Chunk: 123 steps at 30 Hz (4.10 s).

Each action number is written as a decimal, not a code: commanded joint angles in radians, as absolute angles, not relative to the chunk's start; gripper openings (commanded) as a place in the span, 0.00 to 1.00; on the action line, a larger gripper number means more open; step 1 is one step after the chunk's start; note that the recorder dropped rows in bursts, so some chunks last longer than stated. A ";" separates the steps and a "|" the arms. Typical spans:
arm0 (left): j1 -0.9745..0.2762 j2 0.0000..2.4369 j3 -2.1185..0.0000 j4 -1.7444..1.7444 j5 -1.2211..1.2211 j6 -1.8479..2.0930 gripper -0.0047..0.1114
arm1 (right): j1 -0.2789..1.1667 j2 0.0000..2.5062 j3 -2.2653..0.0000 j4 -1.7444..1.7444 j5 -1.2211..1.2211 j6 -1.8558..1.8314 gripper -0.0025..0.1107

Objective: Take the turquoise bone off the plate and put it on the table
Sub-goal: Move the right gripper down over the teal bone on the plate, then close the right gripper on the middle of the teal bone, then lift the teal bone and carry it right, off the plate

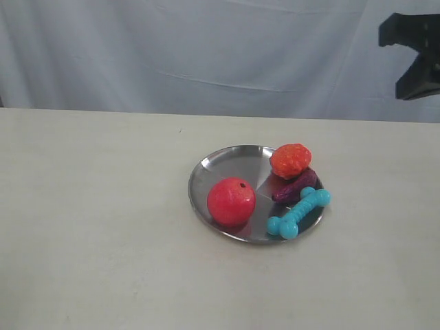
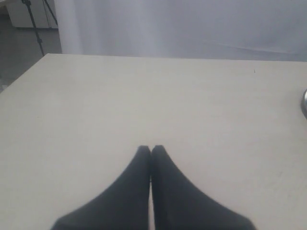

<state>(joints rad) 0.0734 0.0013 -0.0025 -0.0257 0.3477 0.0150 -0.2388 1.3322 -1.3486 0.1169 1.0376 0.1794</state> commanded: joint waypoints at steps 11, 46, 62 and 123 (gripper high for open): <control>0.078 0.000 0.000 -0.025 0.342 0.011 0.04 | -0.180 1.680 -1.395 0.133 1.039 0.164 0.33; 0.078 0.000 0.000 -0.025 0.342 0.011 0.04 | -0.088 2.035 -1.395 0.058 0.859 0.430 0.43; 0.078 0.000 0.000 -0.025 0.342 0.011 0.04 | -0.088 2.086 -1.395 0.043 0.820 0.422 0.11; 0.078 0.000 0.000 -0.025 0.342 0.011 0.04 | -0.274 1.624 -1.395 -0.117 1.056 0.280 0.02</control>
